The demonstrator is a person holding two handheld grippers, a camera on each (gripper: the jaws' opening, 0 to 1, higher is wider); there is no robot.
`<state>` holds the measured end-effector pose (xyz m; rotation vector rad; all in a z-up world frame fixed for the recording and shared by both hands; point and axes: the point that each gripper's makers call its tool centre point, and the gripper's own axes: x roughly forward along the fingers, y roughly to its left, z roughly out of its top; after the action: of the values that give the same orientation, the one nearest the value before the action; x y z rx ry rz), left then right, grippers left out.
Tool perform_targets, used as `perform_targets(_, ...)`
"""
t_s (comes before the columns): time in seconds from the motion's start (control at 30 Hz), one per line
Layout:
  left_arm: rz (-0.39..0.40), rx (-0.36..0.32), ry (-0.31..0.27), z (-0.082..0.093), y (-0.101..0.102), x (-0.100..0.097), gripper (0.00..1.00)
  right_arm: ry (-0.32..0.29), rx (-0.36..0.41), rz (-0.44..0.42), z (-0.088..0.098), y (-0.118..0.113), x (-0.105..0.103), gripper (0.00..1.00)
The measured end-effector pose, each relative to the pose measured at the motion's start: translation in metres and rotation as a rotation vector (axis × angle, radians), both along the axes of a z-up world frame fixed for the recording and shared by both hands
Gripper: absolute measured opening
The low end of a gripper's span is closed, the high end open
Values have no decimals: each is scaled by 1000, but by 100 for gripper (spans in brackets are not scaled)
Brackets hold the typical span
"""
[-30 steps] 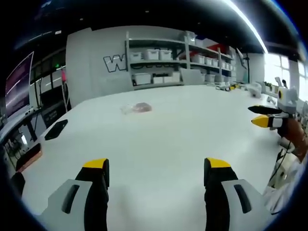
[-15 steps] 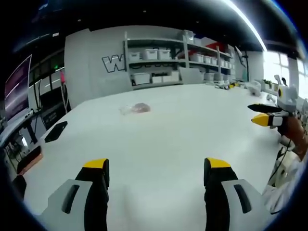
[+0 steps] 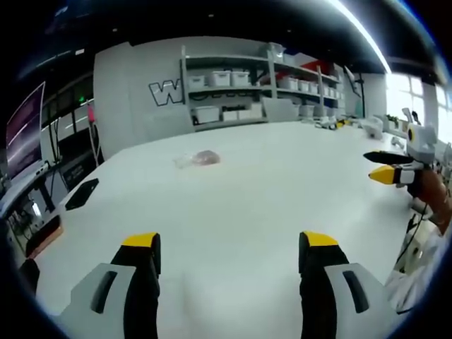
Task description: Open the resealable bag by pulling the two sides of the seal apart until the entire bag opening is separated and visibly accessible.
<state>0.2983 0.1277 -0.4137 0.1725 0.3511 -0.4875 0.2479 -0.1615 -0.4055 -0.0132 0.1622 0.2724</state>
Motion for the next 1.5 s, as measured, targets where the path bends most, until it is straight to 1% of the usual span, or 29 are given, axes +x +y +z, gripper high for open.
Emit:
perform_targets(0.83, 10, -10, 3, -5, 4, -3, 78, 1, 11, 2, -2, 4, -2, 86)
perform_targets(1.2, 14, -15, 2, -6, 8, -6, 78, -3, 1, 7, 1, 7, -3, 86)
perform_targets(1.5, 19, -21, 0, -6, 10, -5, 78, 2, -7, 16, 1, 11, 1, 85)
